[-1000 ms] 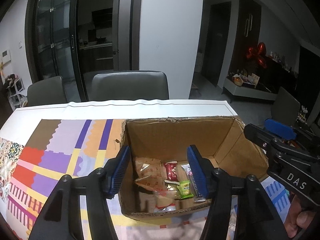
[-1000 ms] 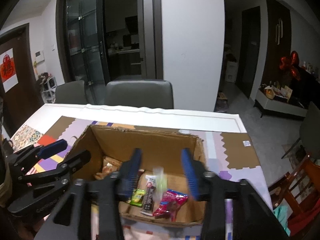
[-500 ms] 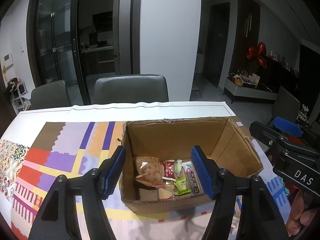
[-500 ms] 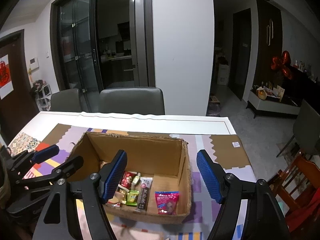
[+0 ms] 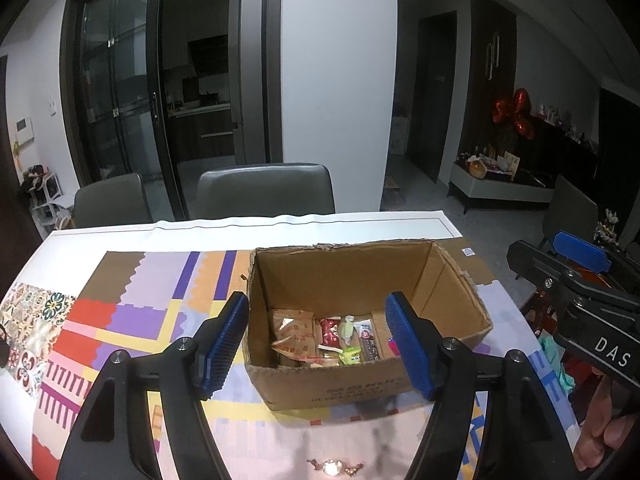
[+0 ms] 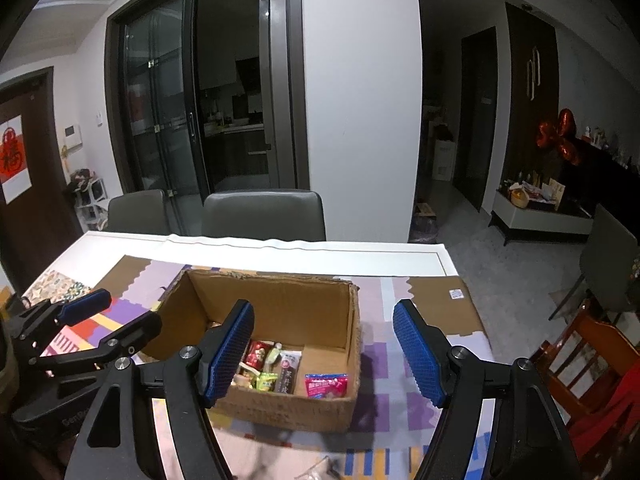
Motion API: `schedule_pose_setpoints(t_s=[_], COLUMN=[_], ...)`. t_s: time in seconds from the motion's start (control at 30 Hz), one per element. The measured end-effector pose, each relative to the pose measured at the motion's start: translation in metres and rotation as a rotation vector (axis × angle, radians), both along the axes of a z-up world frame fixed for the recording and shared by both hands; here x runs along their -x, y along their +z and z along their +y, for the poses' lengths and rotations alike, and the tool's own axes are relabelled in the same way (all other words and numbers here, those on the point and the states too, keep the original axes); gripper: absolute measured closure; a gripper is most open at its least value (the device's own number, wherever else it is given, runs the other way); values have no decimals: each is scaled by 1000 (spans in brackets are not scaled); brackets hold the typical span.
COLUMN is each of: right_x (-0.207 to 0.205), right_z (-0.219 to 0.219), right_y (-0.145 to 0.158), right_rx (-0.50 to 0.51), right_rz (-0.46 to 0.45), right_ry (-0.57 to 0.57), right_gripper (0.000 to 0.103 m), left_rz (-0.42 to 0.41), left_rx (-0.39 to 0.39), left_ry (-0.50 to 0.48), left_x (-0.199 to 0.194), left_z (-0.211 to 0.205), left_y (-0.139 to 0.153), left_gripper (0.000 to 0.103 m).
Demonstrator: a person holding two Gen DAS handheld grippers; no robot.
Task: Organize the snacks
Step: 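Withdraw both open tools toward the gold foil candy and white packet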
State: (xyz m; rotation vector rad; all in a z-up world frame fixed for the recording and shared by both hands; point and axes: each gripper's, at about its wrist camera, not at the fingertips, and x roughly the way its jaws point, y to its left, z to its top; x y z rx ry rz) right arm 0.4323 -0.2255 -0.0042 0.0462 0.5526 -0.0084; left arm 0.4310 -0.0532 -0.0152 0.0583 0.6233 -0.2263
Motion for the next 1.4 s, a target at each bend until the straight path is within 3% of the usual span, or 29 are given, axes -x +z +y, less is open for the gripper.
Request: schedule_pose_setpoints(t_s=[0.6, 0.67, 0.8, 1.4], right_x=[44, 49, 59, 71], right_z=[-7, -8, -9, -17], right_y=[5, 3, -1, -42], right_rx=[-3, -2, -3, 8], right_rz=[-17, -21, -24, 39], right_ry=[-8, -13, -18, 3], right_gripper=[28, 23, 23, 23], left_rz=[-28, -29, -32, 31], left_rx=[-22, -25, -29, -38], left_ry=[10, 14, 28, 54], left_x=[42, 45, 53, 64], left_z=[-1, -1, -1, -6], left_y=[8, 7, 3, -44], left_gripper=[27, 24, 16, 13])
